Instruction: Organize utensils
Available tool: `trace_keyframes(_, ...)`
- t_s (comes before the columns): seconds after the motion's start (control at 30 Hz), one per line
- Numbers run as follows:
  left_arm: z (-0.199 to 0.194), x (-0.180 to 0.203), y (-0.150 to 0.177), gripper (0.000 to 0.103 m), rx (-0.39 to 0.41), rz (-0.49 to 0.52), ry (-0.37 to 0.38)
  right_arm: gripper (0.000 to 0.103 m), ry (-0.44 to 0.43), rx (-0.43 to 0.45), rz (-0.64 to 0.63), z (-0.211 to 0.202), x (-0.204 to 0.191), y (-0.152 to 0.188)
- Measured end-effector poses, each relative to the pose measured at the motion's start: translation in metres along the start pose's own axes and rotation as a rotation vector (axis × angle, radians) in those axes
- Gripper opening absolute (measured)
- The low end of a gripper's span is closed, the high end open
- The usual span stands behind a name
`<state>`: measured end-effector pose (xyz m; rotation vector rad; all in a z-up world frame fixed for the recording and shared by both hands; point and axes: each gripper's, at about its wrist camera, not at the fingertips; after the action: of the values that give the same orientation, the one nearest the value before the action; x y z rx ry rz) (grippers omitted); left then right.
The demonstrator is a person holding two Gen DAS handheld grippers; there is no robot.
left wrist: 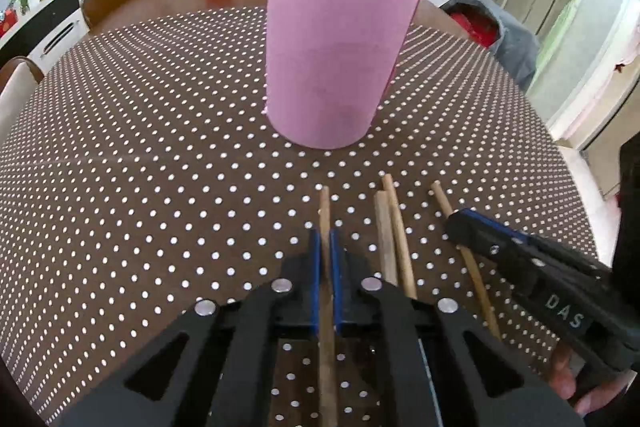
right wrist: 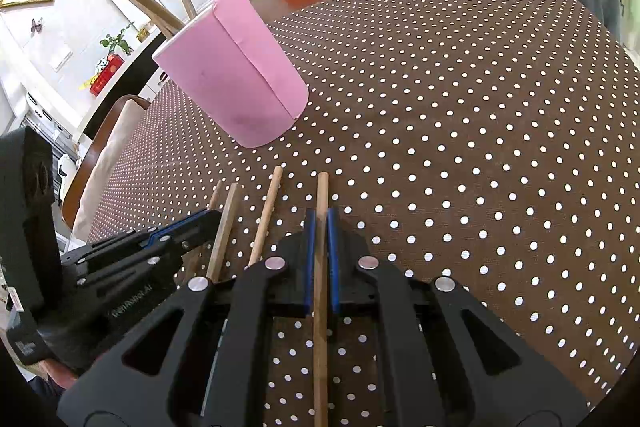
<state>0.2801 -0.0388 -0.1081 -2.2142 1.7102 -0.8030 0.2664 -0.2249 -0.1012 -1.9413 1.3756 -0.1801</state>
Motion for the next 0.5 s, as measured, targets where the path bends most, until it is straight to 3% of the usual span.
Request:
trace_keyframes(0.17, -0.015, -0.005, -0.004, 0.005, 0.052, -0.002, 0.019, 0.006, 0.024, 0.001, 0.003, -0.002, -0.004, -0.001)
trace_keyframes(0.5, -0.060, -0.002, -0.020, 0.005, 0.179, 0.004, 0.070, 0.006, 0.078, 0.159, 0.005, -0.053, -0.007, -0.017)
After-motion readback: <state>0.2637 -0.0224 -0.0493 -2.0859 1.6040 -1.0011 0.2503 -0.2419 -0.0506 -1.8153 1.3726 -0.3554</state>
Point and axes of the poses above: each gripper's, at about its wrist camera, not at the fingertips, and z roughly the way its jaws point, x to its right, y to its underside, and after that the axes turned 15 degrees about -z, right-handed
